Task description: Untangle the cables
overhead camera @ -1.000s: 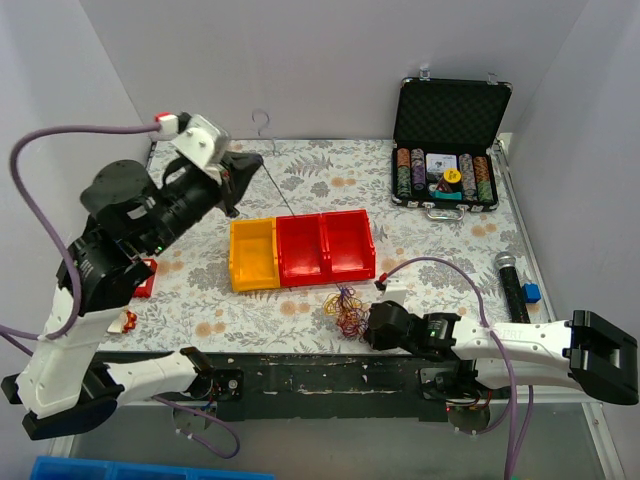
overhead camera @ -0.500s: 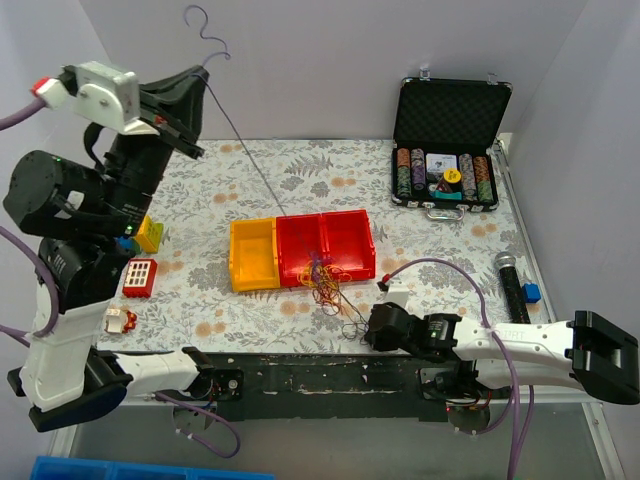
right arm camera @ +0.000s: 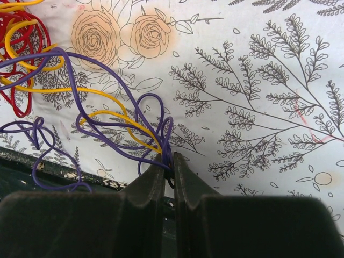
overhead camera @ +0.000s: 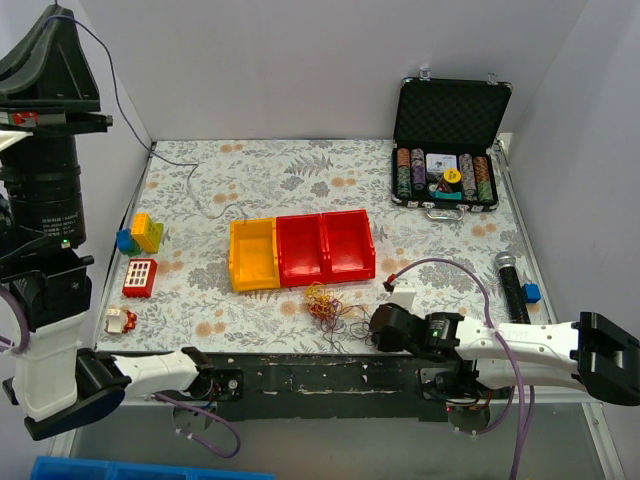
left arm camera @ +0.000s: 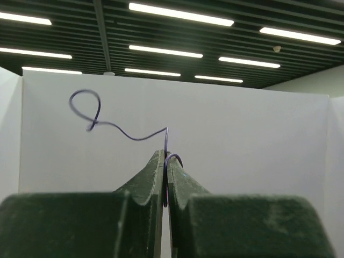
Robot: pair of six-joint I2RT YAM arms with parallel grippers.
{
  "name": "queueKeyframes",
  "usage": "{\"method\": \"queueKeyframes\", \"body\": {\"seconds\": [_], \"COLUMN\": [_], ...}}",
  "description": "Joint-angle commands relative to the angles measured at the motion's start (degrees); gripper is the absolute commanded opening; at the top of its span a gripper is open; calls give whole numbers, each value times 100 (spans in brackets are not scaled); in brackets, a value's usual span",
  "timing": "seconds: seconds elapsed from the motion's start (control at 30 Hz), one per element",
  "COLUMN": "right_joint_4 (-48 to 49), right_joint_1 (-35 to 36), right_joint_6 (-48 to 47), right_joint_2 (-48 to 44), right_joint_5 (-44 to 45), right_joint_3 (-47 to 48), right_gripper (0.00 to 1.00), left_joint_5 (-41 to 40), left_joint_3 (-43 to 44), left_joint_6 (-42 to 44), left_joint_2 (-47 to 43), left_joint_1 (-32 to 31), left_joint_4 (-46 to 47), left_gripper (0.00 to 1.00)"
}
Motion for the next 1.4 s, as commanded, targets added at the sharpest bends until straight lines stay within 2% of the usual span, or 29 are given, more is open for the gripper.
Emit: {"method": "queueKeyframes", "body": {"seconds": [0.0, 0.13, 0.3, 0.43, 0.63, 1.0, 1.37], "right_joint_4": [-505, -303, -294, -355, -364, -83, 5], "right_joint_1": [33, 24, 33, 24, 33, 24, 33], "right_joint_6": [-61, -544, -1168, -1477, -1495, -1389, -1363], "right_joint_2": [3, -357, -770, -893, -955, -973, -1008], "right_joint_5": [67, 207, 480, 542, 586, 358, 226], "right_joint_3": [-167, 78, 658, 1071, 1143, 738, 633], "right_gripper": [1, 1, 1, 2, 3, 2, 1], "left_joint_5": [520, 557, 399, -31, -340, -796, -1228], "left_joint_3": [-144, -943, -2858, -4107, -5356, -5595, -6324], "left_joint_6": [-101, -357, -550, -542, -278, -243, -173], "left_joint_2": [-49, -330, -1007, -1376, -1684, -1676, -1676], "left_joint_1": [21, 21, 21, 21, 21, 21, 48], "left_joint_4": [-707, -1139, -1113, -842, -138, 530, 803], "left_gripper": [0, 0, 0, 0, 0, 0, 0]}}
